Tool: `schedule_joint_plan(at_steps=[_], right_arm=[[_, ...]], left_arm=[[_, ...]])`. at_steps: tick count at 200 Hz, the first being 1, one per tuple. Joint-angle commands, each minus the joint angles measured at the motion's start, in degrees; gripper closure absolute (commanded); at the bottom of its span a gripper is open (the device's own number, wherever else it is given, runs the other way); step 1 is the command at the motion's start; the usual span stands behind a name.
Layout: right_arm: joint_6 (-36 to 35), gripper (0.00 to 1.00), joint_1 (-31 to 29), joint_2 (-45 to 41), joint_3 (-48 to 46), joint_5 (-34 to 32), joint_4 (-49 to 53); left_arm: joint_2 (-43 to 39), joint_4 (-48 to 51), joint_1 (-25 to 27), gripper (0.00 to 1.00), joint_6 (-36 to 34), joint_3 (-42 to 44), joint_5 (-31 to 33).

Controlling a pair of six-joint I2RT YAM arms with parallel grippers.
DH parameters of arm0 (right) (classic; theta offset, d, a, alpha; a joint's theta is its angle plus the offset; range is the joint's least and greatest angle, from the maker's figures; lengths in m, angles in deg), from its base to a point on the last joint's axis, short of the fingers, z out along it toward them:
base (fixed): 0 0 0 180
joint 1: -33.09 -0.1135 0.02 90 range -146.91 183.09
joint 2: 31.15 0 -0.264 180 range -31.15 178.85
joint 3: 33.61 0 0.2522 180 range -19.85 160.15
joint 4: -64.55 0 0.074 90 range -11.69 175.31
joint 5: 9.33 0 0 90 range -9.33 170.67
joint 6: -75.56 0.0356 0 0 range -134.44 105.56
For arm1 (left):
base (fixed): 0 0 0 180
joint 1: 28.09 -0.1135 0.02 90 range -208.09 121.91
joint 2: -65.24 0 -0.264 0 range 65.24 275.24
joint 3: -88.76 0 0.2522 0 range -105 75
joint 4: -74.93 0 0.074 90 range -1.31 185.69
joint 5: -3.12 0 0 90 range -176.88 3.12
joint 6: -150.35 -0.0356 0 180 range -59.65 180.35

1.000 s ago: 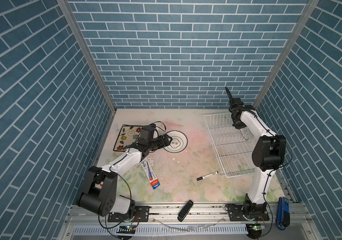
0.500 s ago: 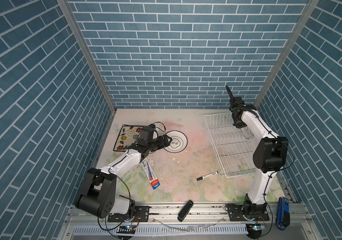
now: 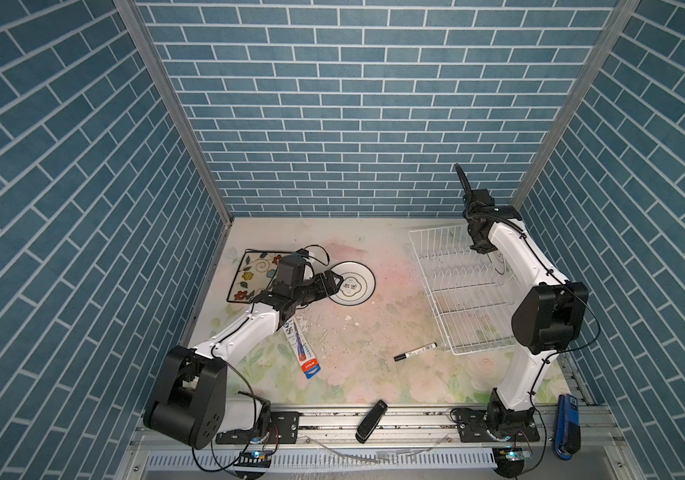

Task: Unload the plates from the dish rack
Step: 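Lift the white plate up out of the rack with the right gripper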

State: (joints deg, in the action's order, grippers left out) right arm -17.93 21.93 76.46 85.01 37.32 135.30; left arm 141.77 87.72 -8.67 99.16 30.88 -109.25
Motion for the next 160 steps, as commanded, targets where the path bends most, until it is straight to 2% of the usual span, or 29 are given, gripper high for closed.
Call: schedule_joint_plan(at_steps=[1, 39, 58, 99, 135, 160], right_arm=[[-0.8, 1.00, -0.3, -5.0, 1.9, -3.4, 0.6], [0.0, 1.00, -0.5, -11.9, -0.5, -2.5, -1.3], [1.1, 1.00, -0.7, -16.1, -2.4, 0.3, -2.4], [6.3, 1.00, -1.3, -27.5, -8.3, 9.1, -4.5], [13.3, 1.00, -1.6, -39.2, -17.7, 20.6, -9.3], [18.0, 1.00, -1.7, -45.1, -23.4, 26.2, -11.3]], left_arm=[[-1.7, 1.0, 0.3, 0.16, 0.0, 0.5, -0.8], [-5.1, 2.3, 0.3, 0.16, 0.4, 1.6, -0.3], [-7.0, 3.5, 0.3, 0.16, 0.5, 1.7, -0.4], [-12.1, 6.8, 0.3, 0.16, -0.1, 3.2, 0.0], [-14.8, 5.7, 0.3, 0.14, 0.9, 4.0, -2.6], [-15.1, 3.5, 0.3, 0.14, 2.1, 4.5, -4.5]])
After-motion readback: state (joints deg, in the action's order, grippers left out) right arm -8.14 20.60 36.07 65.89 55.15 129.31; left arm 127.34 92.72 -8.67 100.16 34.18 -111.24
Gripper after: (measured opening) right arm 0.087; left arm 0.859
